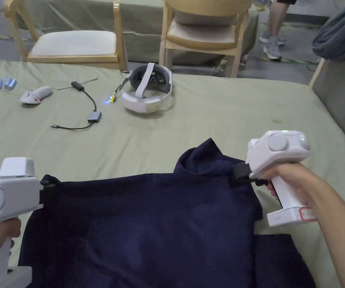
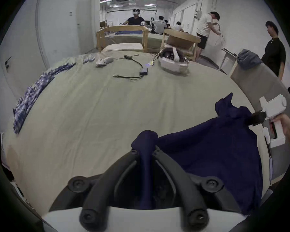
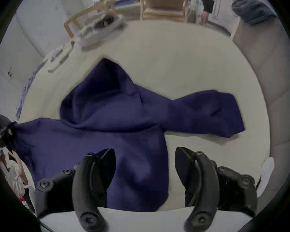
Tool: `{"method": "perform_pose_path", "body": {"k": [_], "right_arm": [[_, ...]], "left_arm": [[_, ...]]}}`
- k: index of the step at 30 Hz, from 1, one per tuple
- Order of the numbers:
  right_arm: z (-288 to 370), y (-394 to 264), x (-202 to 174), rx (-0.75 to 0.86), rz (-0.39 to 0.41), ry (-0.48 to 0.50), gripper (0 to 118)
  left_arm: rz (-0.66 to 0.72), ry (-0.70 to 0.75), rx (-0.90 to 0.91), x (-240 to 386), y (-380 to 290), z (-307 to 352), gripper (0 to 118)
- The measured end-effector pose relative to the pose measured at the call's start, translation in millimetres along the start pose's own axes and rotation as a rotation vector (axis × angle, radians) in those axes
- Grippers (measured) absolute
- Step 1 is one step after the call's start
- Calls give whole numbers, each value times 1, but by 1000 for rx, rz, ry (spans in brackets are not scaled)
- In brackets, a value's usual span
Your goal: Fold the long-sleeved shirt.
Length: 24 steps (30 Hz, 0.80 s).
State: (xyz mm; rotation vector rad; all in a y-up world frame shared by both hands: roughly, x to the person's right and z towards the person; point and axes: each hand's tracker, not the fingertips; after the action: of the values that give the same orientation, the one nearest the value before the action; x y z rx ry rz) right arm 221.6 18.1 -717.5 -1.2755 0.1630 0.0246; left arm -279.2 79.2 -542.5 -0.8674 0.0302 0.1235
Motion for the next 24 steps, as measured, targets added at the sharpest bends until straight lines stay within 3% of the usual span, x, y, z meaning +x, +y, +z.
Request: {"method": "perform_pose_path", "body": {"k": [1, 2, 4, 5, 7, 10, 13, 17, 20, 24], "right_arm": [[-14, 0, -4, -28, -1, -22, 67], [-23, -2, -7, -44, -1, -52, 46], [-23, -20, -21, 4, -3, -62, 29], [-14, -18, -24, 6, -9, -72, 1], [5, -19, -27, 73, 30, 50, 1], [59, -28, -23, 166, 22, 40, 1], [135, -7, -5, 286, 39, 123, 1], [278, 3, -8, 498, 168, -32, 1], [371, 26, -2, 612, 189, -52, 1], [487, 73, -1, 772, 173, -217, 2]], "left_arm": [[3, 3, -1, 0, 0, 0, 11], [-3, 9, 2, 4, -1, 3, 11], [-17, 13, -2, 5, -1, 4, 11], [-18, 13, -3, 6, -1, 5, 11], [-30, 9, -3, 10, 4, 11, 11], [-49, 24, 40, 12, 19, 25, 11], [-44, -9, 134, 17, 54, 58, 11], [-73, -16, 302, 33, 119, 111, 11], [-34, -63, 459, 44, 187, 157, 11], [-67, -79, 588, 80, 290, 221, 11]]}}
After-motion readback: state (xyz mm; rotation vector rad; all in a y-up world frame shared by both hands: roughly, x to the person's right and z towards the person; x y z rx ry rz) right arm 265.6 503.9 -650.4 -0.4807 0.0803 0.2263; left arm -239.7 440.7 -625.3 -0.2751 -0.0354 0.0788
